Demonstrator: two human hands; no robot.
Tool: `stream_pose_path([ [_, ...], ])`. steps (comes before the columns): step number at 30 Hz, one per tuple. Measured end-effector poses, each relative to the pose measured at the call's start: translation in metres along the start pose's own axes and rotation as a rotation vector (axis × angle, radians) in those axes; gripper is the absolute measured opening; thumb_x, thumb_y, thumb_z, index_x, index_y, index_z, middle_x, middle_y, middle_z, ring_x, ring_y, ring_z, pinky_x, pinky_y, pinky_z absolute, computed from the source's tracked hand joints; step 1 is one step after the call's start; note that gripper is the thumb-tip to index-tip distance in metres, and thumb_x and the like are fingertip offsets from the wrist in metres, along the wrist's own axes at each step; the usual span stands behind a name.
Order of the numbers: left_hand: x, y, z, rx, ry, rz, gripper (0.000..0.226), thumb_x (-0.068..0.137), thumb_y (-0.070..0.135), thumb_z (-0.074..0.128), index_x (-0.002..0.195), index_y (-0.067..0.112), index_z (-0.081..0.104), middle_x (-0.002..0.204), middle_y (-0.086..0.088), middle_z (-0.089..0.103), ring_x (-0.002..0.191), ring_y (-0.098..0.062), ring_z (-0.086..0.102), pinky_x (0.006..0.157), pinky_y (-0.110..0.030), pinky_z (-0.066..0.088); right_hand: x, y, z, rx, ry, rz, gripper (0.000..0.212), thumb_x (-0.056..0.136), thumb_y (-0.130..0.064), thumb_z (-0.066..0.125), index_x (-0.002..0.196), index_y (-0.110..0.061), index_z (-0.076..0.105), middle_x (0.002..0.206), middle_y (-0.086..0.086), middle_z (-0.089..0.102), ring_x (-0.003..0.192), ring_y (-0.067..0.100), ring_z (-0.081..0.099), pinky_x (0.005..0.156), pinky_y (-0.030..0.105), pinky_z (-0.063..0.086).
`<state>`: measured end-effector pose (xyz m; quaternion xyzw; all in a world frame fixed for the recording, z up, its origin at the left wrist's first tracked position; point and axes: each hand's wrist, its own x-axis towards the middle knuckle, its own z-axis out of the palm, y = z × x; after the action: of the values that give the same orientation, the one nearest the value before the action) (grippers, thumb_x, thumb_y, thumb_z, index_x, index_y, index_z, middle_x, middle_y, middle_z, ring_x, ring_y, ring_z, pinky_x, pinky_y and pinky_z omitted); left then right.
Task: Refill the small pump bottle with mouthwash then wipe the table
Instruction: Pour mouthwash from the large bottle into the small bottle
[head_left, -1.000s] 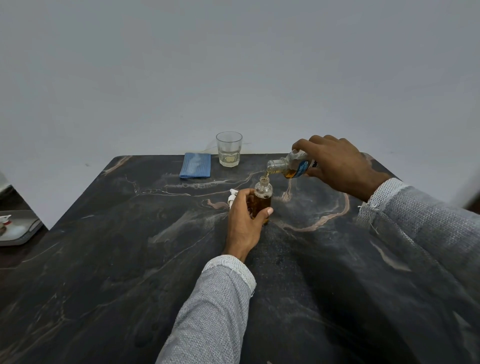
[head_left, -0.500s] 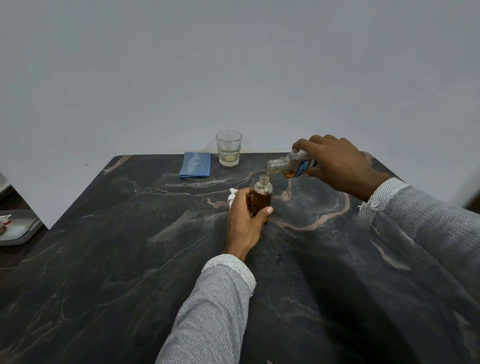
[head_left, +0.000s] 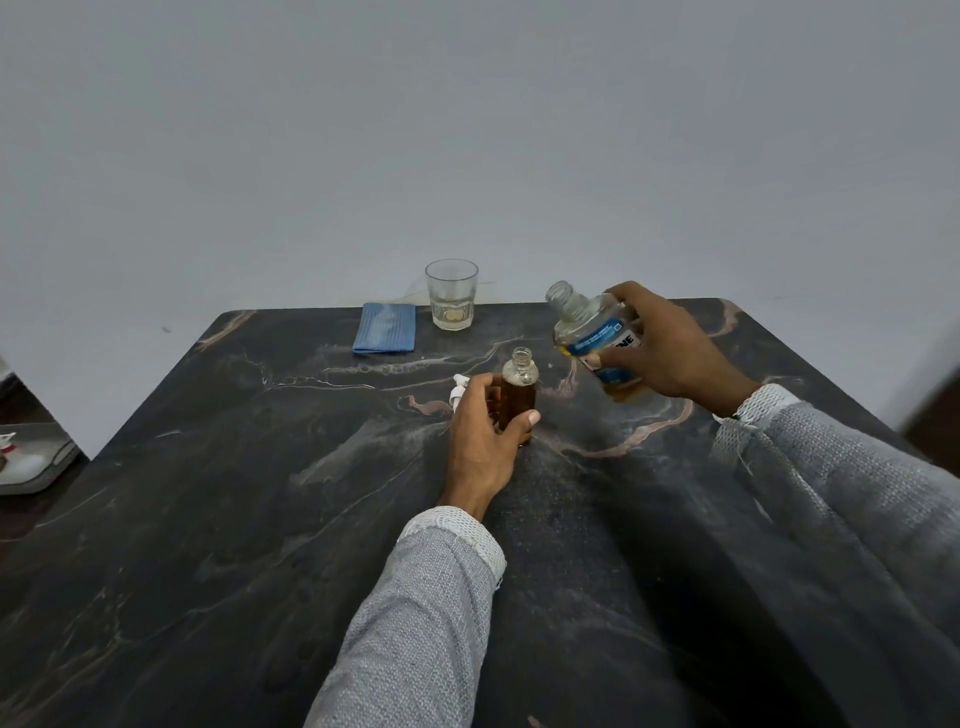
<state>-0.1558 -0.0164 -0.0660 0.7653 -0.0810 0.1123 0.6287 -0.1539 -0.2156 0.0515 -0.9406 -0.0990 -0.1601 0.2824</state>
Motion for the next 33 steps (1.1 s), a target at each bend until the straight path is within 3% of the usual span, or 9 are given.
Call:
stream_pose_path([
  [3,0.000,0.000,0.000,0.000,0.001,0.012,0.050,0.079,0.021,0.077,0.117,0.032,0.047,0.118,0.008,0.057,0.109,-0.009,0.057,0.087,-0.020,0.046,-0.006,0.013,-0.001,0.248,0.029,0.124,0.056,0.079,-0.020,0.077,0.126,-0.017,0.047,0.115,-0.005,0.058,0.099,0.013,0.059,0.077,0.025,0.052],
  [6,0.000,0.001,0.000,0.009,-0.004,0.011,0.050,0.079,0.022,0.077,0.115,0.035,0.045,0.109,0.017,0.054,0.104,-0.005,0.057,0.081,-0.013,0.044,-0.014,0.027,-0.003,0.430,0.051,0.191,0.052,0.079,-0.019,0.076,0.122,-0.021,0.047,0.110,-0.012,0.058,0.094,0.008,0.061,0.069,0.015,0.053],
  [9,-0.001,0.002,0.000,0.004,0.005,0.005,0.051,0.079,0.021,0.078,0.114,0.035,0.044,0.106,0.020,0.054,0.101,-0.003,0.057,0.079,-0.011,0.044,-0.019,0.046,-0.003,0.537,0.083,0.252,0.056,0.079,-0.019,0.076,0.127,-0.020,0.046,0.121,-0.007,0.060,0.106,0.013,0.060,0.083,0.027,0.055],
  [13,-0.001,0.003,0.000,0.009,0.002,0.003,0.051,0.079,0.020,0.078,0.114,0.035,0.044,0.107,0.018,0.054,0.097,0.002,0.055,0.076,-0.008,0.043,-0.027,0.067,-0.002,0.615,0.109,0.282,0.061,0.078,-0.019,0.076,0.131,-0.017,0.045,0.129,0.001,0.059,0.112,0.017,0.060,0.083,0.027,0.056],
  [18,-0.001,0.003,-0.001,0.021,-0.002,0.001,0.051,0.079,0.020,0.077,0.116,0.034,0.044,0.115,0.011,0.055,0.101,-0.002,0.056,0.080,-0.010,0.043,-0.036,0.083,-0.003,0.681,0.116,0.297,0.062,0.077,-0.018,0.077,0.131,-0.015,0.046,0.121,-0.003,0.062,0.108,0.014,0.063,0.073,0.020,0.056],
  [24,-0.001,0.002,0.000,0.021,-0.005,-0.011,0.052,0.079,0.020,0.077,0.117,0.032,0.044,0.117,0.009,0.055,0.107,-0.008,0.056,0.086,-0.017,0.045,-0.041,0.092,-0.007,0.709,0.083,0.300,0.056,0.079,-0.017,0.076,0.127,-0.016,0.048,0.123,-0.002,0.062,0.111,0.015,0.063,0.082,0.025,0.057],
  [29,-0.001,0.004,0.000,0.021,0.001,-0.005,0.051,0.080,0.016,0.076,0.116,0.032,0.045,0.115,0.011,0.055,0.095,0.008,0.055,0.075,-0.008,0.045,-0.040,0.095,-0.011,0.698,0.012,0.294,0.048,0.082,-0.015,0.073,0.123,-0.017,0.048,0.127,0.002,0.061,0.114,0.018,0.062,0.090,0.032,0.055],
  [33,-0.002,0.004,0.000,0.017,0.000,-0.007,0.051,0.080,0.015,0.076,0.116,0.031,0.044,0.115,0.011,0.054,0.097,0.005,0.055,0.078,-0.008,0.044,-0.042,0.095,-0.009,0.749,0.018,0.283,0.051,0.075,-0.022,0.075,0.119,-0.021,0.049,0.121,-0.002,0.064,0.110,0.016,0.065,0.086,0.029,0.056],
])
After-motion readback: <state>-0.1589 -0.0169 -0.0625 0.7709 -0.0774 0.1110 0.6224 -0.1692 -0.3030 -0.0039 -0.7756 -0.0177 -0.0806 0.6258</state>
